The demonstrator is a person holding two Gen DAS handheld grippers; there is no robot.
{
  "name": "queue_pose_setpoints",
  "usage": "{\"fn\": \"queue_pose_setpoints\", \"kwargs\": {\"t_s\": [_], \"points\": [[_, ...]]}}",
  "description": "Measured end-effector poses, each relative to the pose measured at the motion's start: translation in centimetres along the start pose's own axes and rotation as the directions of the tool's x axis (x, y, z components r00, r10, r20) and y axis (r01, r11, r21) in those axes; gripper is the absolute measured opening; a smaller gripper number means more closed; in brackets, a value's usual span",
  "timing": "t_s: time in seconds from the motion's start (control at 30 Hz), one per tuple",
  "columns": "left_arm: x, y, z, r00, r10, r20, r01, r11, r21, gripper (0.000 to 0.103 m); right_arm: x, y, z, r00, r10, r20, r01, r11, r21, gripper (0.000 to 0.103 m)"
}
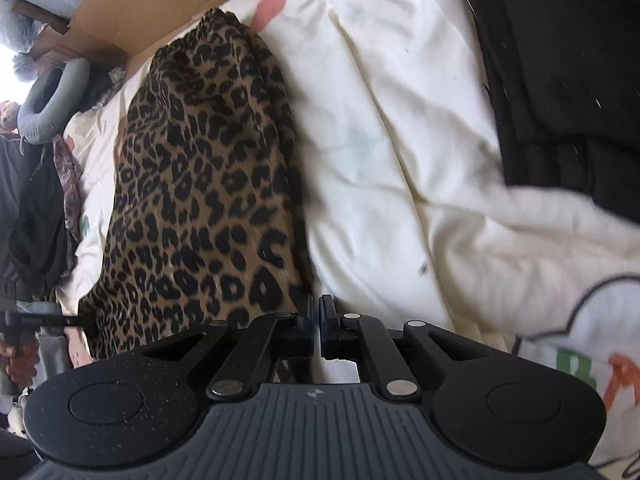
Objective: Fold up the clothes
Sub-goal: 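Open both grippers and release the folded skirt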
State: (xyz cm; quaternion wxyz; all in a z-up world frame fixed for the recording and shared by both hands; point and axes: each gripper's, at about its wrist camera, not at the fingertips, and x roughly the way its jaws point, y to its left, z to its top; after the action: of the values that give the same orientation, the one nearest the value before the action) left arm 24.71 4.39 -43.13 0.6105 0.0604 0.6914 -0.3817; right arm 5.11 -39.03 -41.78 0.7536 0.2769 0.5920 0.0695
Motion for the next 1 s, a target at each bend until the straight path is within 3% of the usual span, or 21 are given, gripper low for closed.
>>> {"fn": "queue_pose_setpoints", "kwargs": {"t_s": [0.07, 0.13, 0.17, 0.2, 0.43, 0.7, 0.87, 1.0], "points": [[-1.3, 1.7, -0.6, 1.000, -0.018, 0.025, 0.018, 1.000, -0.012, 0.042, -0.1, -0.2, -0.5, 1.000, 0.009, -0.017, -0.009, 1.000, 0.007, 0.004], [-2.9, 3.1, -1.4, 0.998, -0.036, 0.051, 0.037, 0.999, -0.024, 0.044, -0.1, 0.0, -0.9, 1.000, 0.010, -0.029, -0.011, 1.000, -0.003, 0.013], [-3.6, 3.7, -1.5, 0.998, -0.038, 0.058, 0.040, 0.999, -0.028, 0.044, -0.2, 0.1, -1.1, 0.999, 0.011, -0.035, -0.011, 1.000, -0.009, 0.025], [-3.9, 4.2, -1.4, 0.997, -0.036, 0.061, 0.038, 0.999, -0.031, 0.044, -0.2, 0.1, -1.3, 0.999, 0.012, -0.041, -0.012, 1.000, -0.014, 0.029], [-2.4, 5.0, -0.4, 0.998, 0.003, 0.068, -0.002, 1.000, -0.006, 0.042, -0.3, 0.7, -1.8, 0.998, -0.015, -0.067, 0.011, 0.998, -0.057, 0.031], [-2.7, 4.3, -1.8, 0.997, 0.015, 0.082, -0.017, 1.000, 0.018, 0.038, -1.5, 0.3, -1.6, 0.997, -0.034, -0.076, 0.028, 0.997, -0.075, 0.035], [-3.3, 5.1, -3.1, 0.996, 0.013, 0.083, -0.013, 1.000, 0.009, 0.036, -2.8, -0.7, -1.4, 0.998, 0.040, -0.051, -0.041, 0.999, -0.007, 0.037], [-4.1, 6.1, -3.1, 0.997, 0.011, 0.079, -0.011, 1.000, 0.012, 0.036, -2.3, 0.3, -1.6, 0.996, 0.053, -0.068, -0.056, 0.997, -0.056, 0.042]]}}
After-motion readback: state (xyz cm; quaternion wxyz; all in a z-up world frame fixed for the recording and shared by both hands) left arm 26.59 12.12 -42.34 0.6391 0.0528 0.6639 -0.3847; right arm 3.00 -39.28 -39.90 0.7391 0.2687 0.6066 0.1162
